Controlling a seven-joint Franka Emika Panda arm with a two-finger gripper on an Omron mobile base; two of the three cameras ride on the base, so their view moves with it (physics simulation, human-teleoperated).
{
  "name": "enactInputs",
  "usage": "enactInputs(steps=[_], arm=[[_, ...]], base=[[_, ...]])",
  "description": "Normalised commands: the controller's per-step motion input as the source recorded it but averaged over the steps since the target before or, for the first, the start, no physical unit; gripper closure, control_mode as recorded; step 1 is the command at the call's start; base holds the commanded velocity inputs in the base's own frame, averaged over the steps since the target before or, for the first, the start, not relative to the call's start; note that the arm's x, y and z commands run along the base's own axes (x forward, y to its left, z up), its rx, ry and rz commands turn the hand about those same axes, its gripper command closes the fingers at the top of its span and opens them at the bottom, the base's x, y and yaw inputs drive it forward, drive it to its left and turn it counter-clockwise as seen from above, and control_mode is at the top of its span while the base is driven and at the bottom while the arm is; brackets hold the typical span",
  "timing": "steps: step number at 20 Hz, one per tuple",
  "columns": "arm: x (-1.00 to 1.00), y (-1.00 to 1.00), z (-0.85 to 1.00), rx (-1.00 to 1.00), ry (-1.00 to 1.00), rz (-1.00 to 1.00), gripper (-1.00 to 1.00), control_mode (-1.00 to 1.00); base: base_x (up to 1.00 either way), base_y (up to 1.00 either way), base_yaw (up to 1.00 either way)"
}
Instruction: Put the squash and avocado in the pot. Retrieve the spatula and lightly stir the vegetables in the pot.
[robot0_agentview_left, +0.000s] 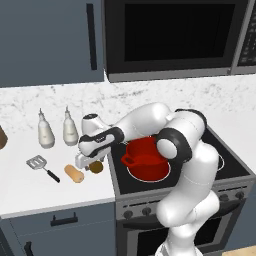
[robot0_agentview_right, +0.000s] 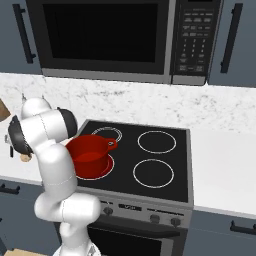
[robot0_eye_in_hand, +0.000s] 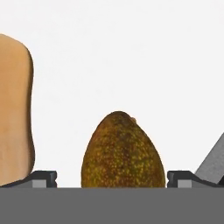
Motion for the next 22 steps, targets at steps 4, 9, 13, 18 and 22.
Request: enactInputs(steps=[4,9,13,18,22], arm=[[0.0,0.0,-0.05,0.0,0.0,0.0,-1.0,-1.0],[0.0,-0.01,-0.03,0.0,0.0,0.0,1.0,-1.0],[-0.14,-0.04,0.0,0.0,0.0,0.0,1.0,-1.0],[-0.22,-0.01,0.08,0.0,0.0,0.0,1.0,-1.0],[-0.09,-0.01,0.74,0.0,-0.04,0.0,1.0,-1.0]], base=[[0.0,0.0,0.0],[0.0,0.0,0.0],[0.0,0.0,0.0],[0.0,0.0,0.0],[0.0,0.0,0.0]])
